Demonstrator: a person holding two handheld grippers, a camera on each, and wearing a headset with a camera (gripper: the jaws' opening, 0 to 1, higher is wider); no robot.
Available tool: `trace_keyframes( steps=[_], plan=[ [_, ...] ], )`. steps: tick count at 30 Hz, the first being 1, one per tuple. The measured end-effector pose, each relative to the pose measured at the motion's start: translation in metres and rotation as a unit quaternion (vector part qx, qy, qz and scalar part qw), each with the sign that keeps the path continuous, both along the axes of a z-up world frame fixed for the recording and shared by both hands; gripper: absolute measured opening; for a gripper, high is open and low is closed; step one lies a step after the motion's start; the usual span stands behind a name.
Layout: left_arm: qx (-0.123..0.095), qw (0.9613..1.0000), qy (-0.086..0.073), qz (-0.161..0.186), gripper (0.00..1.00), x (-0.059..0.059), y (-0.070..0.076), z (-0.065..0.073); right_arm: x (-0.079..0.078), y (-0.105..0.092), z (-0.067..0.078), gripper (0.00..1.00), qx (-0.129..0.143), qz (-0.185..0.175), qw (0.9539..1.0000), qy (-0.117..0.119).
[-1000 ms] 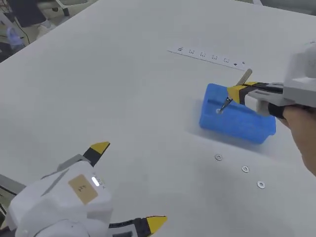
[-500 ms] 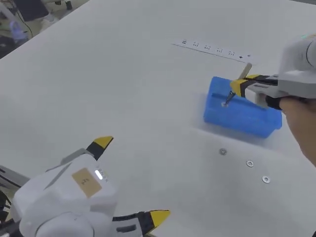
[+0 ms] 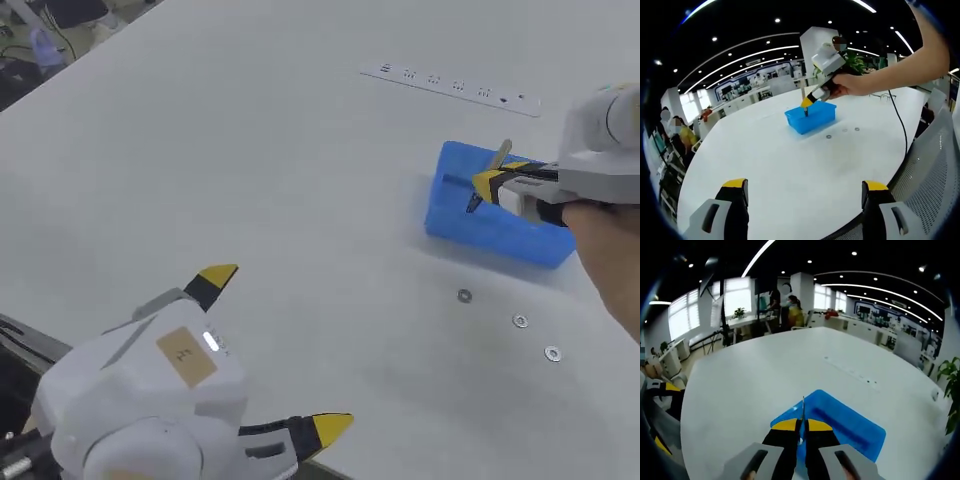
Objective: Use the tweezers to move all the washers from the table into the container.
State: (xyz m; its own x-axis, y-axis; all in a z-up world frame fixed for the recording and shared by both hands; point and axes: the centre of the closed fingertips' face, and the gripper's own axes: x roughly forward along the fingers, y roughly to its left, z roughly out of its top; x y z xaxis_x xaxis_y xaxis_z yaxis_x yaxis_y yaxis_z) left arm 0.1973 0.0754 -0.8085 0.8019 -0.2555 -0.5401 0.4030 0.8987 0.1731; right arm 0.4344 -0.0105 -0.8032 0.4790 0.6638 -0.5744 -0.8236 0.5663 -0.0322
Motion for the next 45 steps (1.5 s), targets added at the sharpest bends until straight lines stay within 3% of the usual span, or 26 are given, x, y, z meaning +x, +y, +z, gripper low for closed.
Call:
trace_keyframes(
  steps=[8,27,34,41,45],
  plan=[
    [0.0,1.0,0.003,-0.001,0.95,0.0,0.0,-0.001,0.0,-0.001,-0.008,0.0,-0.021,0.006,0.9997,-0.008],
    [0.005,0.9999,0.01,0.002,0.94,-0.001,0.001,-0.003,-0.008,-0.004,-0.009,0.02,-0.014,0.001,0.9999,-0.007],
    [0.003,1.0,0.009,0.001,0.94,-0.001,0.0,-0.003,-0.013,-0.005,0.019,0.02,0.006,0.002,0.9997,-0.022],
    [0.001,1.0,0.009,0.0,0.94,-0.001,0.0,-0.002,-0.025,-0.007,0.057,0.02,0.058,-0.002,0.9979,-0.03],
    [0.003,1.0,0.008,0.001,0.94,-0.001,0.0,-0.003,-0.023,-0.011,0.066,0.02,0.078,-0.002,0.9966,-0.027]
  ],
)
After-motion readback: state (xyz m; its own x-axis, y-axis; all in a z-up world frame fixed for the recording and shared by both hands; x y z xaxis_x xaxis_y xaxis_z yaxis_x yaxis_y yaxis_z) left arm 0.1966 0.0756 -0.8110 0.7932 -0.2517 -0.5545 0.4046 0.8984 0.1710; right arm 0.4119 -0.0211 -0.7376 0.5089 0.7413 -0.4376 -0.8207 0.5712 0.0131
